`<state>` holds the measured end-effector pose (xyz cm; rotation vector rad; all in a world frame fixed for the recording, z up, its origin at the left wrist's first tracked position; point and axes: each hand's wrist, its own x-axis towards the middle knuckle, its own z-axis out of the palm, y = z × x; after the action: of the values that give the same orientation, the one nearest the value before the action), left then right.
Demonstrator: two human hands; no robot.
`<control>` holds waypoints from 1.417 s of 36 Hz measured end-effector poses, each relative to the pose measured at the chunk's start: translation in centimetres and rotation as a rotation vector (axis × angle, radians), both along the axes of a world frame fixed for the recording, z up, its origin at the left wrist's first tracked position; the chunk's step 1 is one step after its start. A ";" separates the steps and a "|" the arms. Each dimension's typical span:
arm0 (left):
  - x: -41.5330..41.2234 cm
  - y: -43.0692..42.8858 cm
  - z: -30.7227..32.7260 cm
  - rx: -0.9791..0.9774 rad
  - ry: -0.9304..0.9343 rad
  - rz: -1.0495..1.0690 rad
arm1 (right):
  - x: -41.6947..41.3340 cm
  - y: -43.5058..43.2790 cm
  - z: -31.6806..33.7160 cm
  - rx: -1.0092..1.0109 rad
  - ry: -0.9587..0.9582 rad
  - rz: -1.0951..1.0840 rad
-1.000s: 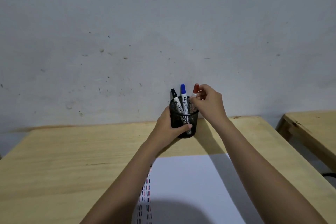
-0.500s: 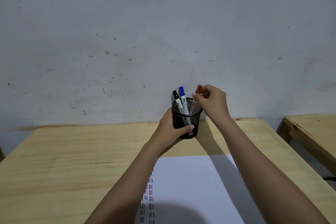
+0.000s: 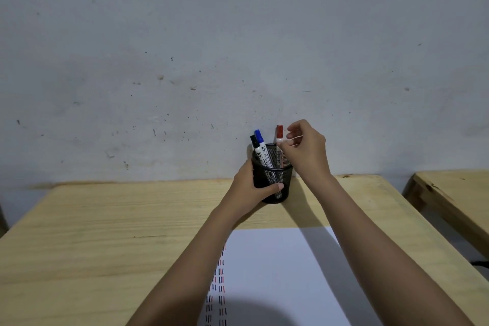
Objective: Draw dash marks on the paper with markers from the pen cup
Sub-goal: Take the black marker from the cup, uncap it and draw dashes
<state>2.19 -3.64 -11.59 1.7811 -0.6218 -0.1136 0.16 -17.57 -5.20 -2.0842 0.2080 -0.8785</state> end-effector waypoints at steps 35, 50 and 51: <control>1.2 0.1 -1.6 0.059 -0.062 0.052 | 0.7 1.9 0.5 -0.239 0.294 0.094; 1.1 0.3 -1.3 0.072 -0.053 0.052 | 0.7 1.9 0.4 -0.313 0.374 0.145; 1.0 0.3 -1.3 0.073 -0.047 0.053 | 0.6 1.8 0.4 -0.305 0.375 0.157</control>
<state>3.18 -3.39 -12.90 1.8738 -0.6105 -0.0592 0.79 -15.75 -4.75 -2.5037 0.1087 -0.4392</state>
